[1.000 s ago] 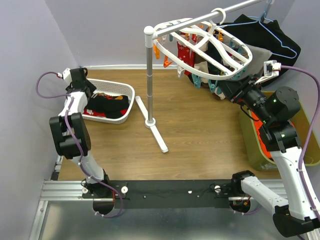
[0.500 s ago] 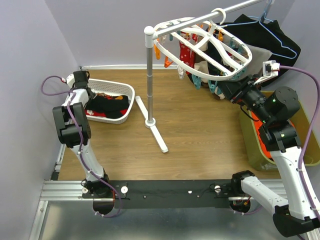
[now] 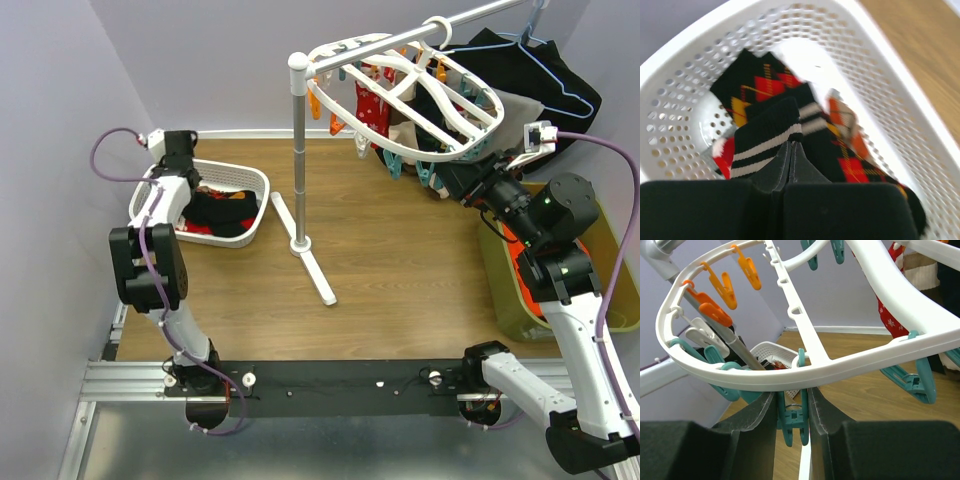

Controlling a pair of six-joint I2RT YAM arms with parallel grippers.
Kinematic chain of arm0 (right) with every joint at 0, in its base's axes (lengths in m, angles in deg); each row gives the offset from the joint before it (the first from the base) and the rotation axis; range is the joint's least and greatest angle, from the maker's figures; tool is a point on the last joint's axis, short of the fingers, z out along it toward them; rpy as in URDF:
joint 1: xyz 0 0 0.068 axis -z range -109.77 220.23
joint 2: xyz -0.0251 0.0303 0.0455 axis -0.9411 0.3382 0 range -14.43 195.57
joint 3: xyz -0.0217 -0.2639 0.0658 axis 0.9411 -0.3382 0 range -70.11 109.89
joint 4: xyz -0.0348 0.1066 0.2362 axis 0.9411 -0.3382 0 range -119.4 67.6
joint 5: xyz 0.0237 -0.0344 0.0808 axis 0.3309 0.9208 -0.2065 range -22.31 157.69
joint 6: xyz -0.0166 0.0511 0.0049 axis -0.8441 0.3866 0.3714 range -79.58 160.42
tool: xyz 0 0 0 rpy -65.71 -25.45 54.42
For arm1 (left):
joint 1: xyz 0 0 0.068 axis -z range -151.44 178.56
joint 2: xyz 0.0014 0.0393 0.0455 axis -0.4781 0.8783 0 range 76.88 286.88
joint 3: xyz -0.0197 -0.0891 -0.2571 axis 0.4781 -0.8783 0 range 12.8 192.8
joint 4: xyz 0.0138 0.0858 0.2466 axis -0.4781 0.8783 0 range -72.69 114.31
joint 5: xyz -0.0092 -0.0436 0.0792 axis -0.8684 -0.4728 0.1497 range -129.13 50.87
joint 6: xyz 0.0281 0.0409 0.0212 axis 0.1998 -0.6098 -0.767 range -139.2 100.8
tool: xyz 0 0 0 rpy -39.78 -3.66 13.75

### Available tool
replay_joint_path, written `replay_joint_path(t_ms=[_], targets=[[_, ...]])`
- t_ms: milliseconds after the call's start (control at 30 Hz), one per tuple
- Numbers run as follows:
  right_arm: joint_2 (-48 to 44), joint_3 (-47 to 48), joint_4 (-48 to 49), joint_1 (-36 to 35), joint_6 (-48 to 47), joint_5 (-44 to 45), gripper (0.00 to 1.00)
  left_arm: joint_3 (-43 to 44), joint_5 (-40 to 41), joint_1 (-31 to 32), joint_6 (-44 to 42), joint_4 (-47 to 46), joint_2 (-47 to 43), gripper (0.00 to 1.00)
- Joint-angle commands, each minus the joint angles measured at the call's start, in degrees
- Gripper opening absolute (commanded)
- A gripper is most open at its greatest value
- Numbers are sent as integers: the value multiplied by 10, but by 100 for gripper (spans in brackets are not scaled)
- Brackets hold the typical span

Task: Clip the socks to the hanger
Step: Pick up the sock from the bin.

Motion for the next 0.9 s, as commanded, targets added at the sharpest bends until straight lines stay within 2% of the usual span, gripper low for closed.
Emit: replay_joint_path(t_ms=[0, 200, 333, 467, 667, 767, 867], targets=[[4, -8, -32, -1, -7, 7, 1, -32, 74, 89, -55, 19, -65, 0], [7, -12, -32, -1, -9, 3, 1, -79, 10, 142, -71, 10, -37, 0], [9, -10, -32, -1, -7, -1, 1, -111, -34, 165, -65, 12, -26, 5], [8, -6, -38, -1, -9, -1, 1, -150, -62, 173, -61, 6, -63, 24], [7, 0, -44, -1, -15, 4, 1, -177, -64, 173, -58, 6, -129, 43], [10, 2, -44, -1, -16, 1, 1, -156, -37, 173, -59, 18, -144, 51], [11, 3, -41, -1, -16, 0, 1, -142, -10, 172, -60, 21, -142, 52]])
